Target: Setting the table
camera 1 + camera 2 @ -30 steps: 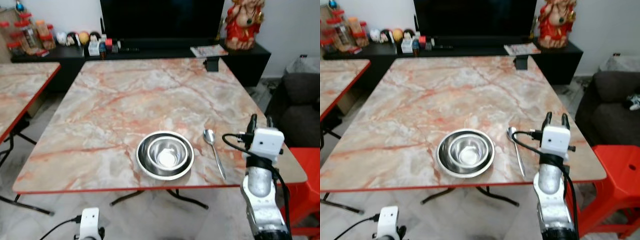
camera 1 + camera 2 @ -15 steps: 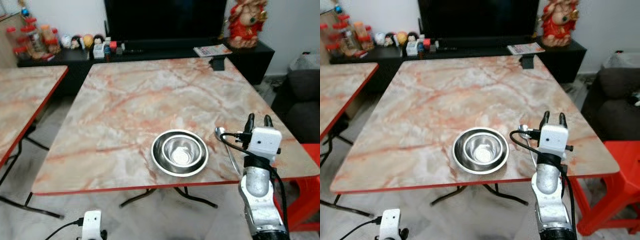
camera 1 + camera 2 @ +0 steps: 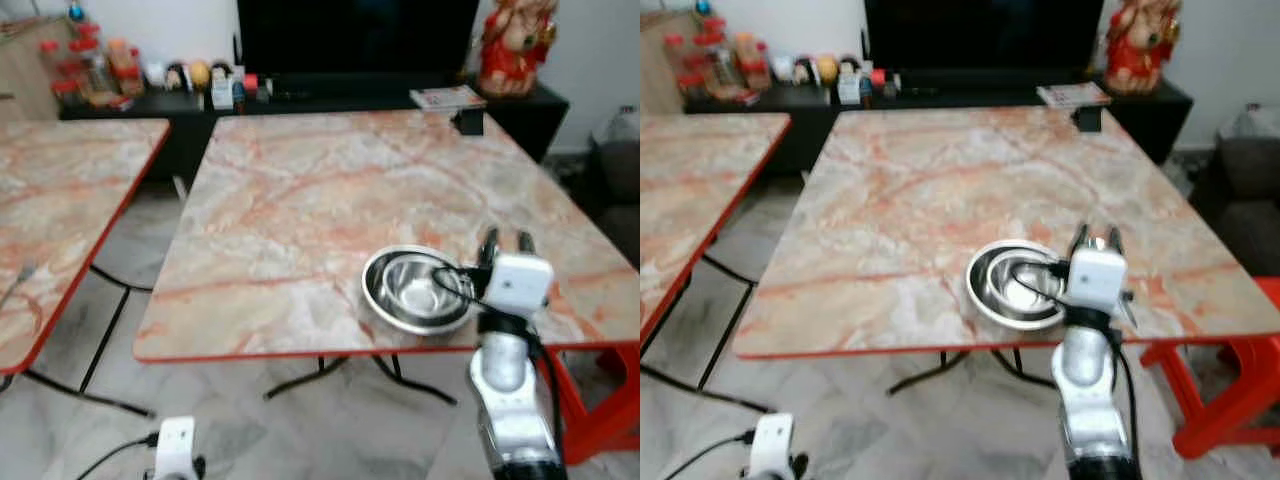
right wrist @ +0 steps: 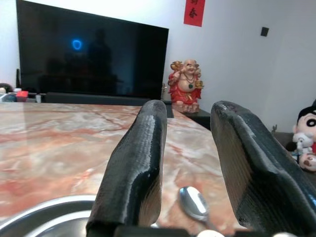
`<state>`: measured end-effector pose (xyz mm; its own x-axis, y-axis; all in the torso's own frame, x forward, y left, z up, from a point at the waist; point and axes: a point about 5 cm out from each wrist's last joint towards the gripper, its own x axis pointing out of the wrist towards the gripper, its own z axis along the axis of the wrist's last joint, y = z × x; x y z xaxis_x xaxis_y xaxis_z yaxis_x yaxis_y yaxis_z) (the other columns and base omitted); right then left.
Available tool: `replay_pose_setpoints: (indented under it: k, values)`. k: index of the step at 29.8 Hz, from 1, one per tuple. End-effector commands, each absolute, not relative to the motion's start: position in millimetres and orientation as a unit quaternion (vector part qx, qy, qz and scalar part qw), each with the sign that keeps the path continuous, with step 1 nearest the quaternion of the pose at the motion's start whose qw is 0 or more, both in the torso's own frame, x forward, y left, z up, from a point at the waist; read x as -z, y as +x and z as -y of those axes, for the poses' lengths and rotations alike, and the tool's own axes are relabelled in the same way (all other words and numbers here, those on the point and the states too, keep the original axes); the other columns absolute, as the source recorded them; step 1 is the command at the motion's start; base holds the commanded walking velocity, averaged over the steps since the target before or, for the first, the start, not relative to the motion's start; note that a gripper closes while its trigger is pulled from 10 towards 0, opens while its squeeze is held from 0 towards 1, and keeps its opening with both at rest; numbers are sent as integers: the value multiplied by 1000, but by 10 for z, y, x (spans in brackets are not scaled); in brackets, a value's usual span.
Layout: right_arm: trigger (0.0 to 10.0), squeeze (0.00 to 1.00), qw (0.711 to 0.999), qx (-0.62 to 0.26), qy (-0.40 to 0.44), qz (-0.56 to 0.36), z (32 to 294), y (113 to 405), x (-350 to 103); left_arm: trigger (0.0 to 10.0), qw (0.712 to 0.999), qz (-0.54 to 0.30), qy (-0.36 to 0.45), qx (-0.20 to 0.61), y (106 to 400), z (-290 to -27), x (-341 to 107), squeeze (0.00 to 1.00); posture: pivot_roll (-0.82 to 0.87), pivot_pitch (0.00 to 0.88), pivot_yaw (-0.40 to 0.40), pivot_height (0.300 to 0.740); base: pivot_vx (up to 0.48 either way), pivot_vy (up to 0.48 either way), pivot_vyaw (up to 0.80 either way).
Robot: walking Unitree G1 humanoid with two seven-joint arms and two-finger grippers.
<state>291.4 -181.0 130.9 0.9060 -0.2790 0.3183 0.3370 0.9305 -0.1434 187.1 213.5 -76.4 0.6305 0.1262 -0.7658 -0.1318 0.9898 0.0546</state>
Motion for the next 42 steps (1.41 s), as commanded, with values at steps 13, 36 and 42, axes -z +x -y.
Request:
replay_pose_setpoints:
  k: [13, 36, 42]
  values:
    - [10000, 0, 973, 150, -96, 147, 1770, 2894, -1293, 10000, 904, -422, -3, -64, 1895, -2110, 757, 0, -58, 0, 34, 740, 0, 287, 0]
    - [10000, 0, 993, -85, -76, 35, 1356, 2744, -744, 10000, 904, -421, -10, -73, 1896, -2100, 759, 0, -51, 0, 19, 740, 0, 287, 0]
    - [10000, 0, 996, -62, -68, -14, 1505, 2657, -508, 10000, 905, -419, -10, -73, 1909, -2099, 752, 0, -52, 0, 20, 740, 0, 284, 0]
